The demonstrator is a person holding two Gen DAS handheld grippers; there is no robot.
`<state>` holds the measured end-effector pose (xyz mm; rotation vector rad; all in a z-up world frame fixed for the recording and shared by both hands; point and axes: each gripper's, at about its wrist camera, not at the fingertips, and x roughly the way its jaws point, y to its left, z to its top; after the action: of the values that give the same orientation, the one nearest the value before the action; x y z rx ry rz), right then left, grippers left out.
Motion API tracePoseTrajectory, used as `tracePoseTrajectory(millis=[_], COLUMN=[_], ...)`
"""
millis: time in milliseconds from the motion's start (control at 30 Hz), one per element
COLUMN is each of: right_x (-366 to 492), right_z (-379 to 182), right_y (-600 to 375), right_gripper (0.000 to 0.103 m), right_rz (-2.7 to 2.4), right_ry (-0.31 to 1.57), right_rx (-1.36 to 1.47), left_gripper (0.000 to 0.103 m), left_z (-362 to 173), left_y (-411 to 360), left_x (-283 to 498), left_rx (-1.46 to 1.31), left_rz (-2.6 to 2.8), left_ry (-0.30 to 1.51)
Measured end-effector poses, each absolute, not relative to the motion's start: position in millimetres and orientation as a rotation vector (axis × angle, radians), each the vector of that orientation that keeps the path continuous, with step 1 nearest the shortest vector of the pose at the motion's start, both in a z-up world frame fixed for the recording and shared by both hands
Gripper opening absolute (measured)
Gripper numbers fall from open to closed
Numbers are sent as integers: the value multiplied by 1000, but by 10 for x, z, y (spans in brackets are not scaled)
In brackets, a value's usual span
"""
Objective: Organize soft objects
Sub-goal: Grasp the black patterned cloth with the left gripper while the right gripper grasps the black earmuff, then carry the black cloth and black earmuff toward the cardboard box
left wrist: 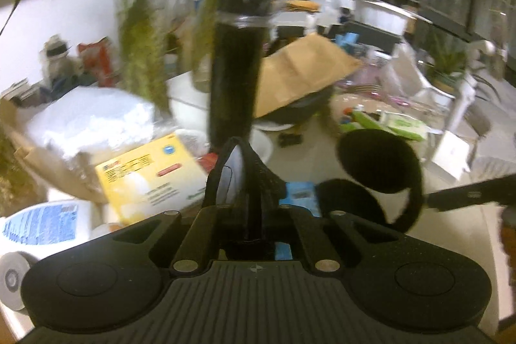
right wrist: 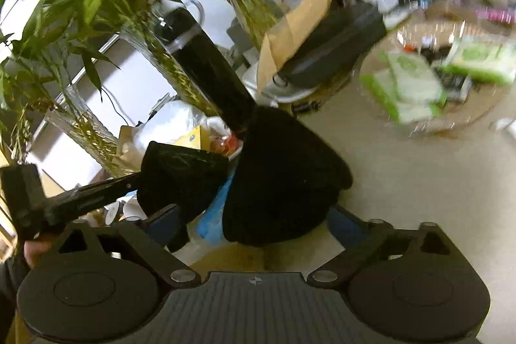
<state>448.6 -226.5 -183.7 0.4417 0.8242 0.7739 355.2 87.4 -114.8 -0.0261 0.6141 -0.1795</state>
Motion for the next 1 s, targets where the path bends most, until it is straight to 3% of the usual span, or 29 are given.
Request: tracePoseTrajectory(millis=[100,167,200,300,433,1000], right_x=[4598,4643,4658,4650,4557,3708], right_z=[-1965,-2025,-2046,-2003,-1683,-257], right_y=[-2201,-2155,-2133,-2097,-2132,-2931], right_gripper=[76,54,35,20,13,11], right_rz=[787,808,825,880,894,806], right_ry=[860,866,867,854,746,726], right_rx=[470,484,489,500,449,293], left_gripper=[6,6,6,6,6,6], left_z=[-1106,-1084,-1077,-1031,-890,133], left_y=[821,793,778,736,722,413], left_x=[3529,3502,3486,3412,3260,2181], left_rx=[-23,-19,-13,21,14,43], left_rz=[-198,-200,-206,-202,-191,-231], left_ry=[599,592,589,575,550,418])
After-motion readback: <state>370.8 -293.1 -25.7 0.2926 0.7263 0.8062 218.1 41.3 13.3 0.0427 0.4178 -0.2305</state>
